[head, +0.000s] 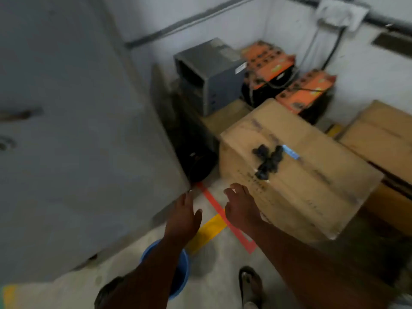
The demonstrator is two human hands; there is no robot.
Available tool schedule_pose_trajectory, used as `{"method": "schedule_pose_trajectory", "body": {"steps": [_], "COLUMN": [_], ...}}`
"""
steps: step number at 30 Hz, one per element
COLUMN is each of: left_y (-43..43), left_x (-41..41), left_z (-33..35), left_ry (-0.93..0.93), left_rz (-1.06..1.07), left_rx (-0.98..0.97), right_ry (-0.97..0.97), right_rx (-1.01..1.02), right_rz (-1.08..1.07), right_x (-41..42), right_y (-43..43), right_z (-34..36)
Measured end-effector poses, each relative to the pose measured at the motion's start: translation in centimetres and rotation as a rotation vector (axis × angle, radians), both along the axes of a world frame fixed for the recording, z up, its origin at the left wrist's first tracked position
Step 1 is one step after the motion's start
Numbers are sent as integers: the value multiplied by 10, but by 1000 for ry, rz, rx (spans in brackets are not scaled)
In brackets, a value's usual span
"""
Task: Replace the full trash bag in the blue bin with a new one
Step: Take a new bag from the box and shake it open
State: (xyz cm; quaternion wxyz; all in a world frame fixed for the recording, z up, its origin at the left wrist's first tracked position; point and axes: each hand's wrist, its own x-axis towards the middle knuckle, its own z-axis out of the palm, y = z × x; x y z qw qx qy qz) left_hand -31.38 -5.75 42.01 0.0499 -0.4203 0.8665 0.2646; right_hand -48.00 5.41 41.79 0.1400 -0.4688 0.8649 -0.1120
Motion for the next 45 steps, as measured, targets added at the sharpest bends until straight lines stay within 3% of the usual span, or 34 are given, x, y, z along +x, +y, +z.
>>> {"method": "schedule_pose_trajectory", "body": {"steps": [5, 10, 18, 24, 27, 30, 33, 36, 38, 41, 45], "left_y": [8, 11, 26, 32, 27, 29, 38, 51, 56, 55, 44], "left_x": [-133, -242, -358, -392, -391, -375, -357, -333, -317, -294, -264], "left_z": [50, 46, -82, -155, -161, -133, -68, 20, 67, 123, 179], "left_ry": [109, 126, 27, -49, 55, 244, 354, 469, 584, 584, 597], "left_rz": [-132, -253, -240, -168, -101, 159, 385, 275, 204, 128, 86], "left_rx": [15, -4, 116, 88, 223, 535, 861, 915, 968, 843, 433], "right_ry": [-35, -107, -367, -626, -724, -872, -1178, -1461, -1505, -1454, -1559], "right_rx": [-108, -131, 14, -69, -150, -329, -565, -693, -759, -813, -737], "right_rz": [-118, -248, -371, -518, -583, -689, -785, -783, -692, -546, -607], "right_x": [-111, -202, -284, -286, -284, -278, -270, -260, -252, -236, -209], "right_y": [32, 52, 46, 36, 38, 44, 50, 50, 46, 37, 24], "right_z": [44, 33, -70, -120, -120, -91, -48, 8, 49, 108, 174]}}
